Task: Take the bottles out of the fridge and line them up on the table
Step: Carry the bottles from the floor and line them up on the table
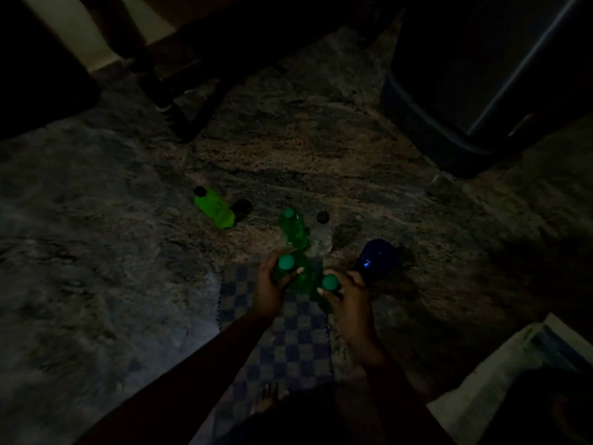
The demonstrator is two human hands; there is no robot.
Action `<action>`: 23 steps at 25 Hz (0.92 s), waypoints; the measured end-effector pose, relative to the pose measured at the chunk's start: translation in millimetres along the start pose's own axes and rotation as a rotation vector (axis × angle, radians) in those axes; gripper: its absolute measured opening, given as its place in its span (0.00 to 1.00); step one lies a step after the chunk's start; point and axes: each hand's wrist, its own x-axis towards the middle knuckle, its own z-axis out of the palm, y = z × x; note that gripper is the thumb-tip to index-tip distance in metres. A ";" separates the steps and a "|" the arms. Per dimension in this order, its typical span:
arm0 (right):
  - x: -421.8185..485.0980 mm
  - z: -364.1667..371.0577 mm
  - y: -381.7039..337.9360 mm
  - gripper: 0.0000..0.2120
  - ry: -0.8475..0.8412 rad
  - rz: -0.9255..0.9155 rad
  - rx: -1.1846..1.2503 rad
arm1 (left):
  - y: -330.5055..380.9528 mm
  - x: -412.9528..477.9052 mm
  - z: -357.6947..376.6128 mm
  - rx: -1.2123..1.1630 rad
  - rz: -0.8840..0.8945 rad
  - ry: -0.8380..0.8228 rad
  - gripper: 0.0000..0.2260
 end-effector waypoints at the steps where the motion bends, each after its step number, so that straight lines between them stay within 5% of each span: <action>1: -17.9 -14.3 -24.5 0.19 -0.013 -0.032 0.005 | 24.5 -16.7 -13.4 -0.021 -0.014 0.009 0.18; 11: -189.0 -138.6 -298.5 0.18 -0.105 -0.285 0.154 | 289.2 -210.4 -139.3 -0.347 -0.064 0.208 0.16; 17: -237.3 -139.8 -404.5 0.17 -0.250 -0.445 0.241 | 355.4 -263.1 -210.0 -0.439 0.051 0.415 0.22; 23: -240.7 -73.6 -484.5 0.19 -0.317 -0.552 0.248 | 372.1 -265.0 -309.7 -0.414 0.127 0.509 0.17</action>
